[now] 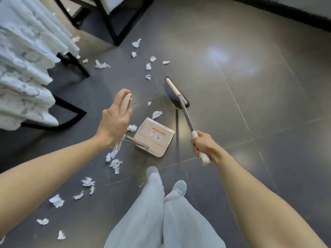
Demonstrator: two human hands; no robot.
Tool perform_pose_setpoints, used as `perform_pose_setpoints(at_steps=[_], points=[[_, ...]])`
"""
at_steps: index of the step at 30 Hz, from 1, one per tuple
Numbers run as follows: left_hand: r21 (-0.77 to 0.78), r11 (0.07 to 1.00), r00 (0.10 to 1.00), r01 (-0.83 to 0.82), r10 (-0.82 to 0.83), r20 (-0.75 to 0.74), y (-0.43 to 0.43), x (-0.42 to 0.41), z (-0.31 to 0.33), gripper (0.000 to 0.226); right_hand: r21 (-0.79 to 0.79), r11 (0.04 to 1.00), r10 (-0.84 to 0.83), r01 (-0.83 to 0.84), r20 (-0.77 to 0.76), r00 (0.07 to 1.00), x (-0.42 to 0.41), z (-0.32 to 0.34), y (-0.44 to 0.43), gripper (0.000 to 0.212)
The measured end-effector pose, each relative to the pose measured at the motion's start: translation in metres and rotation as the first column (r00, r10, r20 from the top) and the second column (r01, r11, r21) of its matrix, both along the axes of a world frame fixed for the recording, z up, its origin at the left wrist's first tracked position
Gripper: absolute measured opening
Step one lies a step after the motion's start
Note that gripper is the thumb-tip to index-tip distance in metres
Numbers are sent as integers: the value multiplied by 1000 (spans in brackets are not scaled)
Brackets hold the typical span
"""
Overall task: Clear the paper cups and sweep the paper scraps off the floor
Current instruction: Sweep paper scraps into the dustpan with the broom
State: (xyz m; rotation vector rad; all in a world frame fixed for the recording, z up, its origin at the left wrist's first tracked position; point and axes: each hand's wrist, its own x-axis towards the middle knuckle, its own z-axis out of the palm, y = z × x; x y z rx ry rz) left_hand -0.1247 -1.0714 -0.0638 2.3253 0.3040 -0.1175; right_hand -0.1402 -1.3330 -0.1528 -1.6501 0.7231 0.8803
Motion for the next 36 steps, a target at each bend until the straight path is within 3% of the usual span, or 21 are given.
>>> perform_pose_setpoints(at_steps=[5,11,15,22,25,29,32,36], points=[[-43,979,979,-201,201,9,20,-3,-6,43,43,989,141,-139,-60,988,17,-4,46,21],[-97,947,952,-307,305,-29,34,4,-7,41,114,982,161,-151,-88,983,39,23,69,21],[-95,948,952,-305,304,-33,36,22,-3,41,71,976,206,-204,-10,979,74,33,75,19],[-96,892,897,-442,438,-55,29,40,-15,42,-36,906,423,-422,27,906,166,22,74,16],[-109,845,852,-523,514,-101,22,51,-25,43,-78,822,564,-564,-30,825,202,11,75,12],[-130,762,773,-635,625,-113,5,72,-34,47,-130,639,748,-758,-123,652,240,3,74,15],[-88,727,733,-681,674,-94,-10,93,-36,48,-180,554,765,-813,-275,583,269,1,67,21],[-36,691,691,-722,716,-99,-20,98,-40,47,-239,408,842,-881,-274,464,294,8,64,16]])
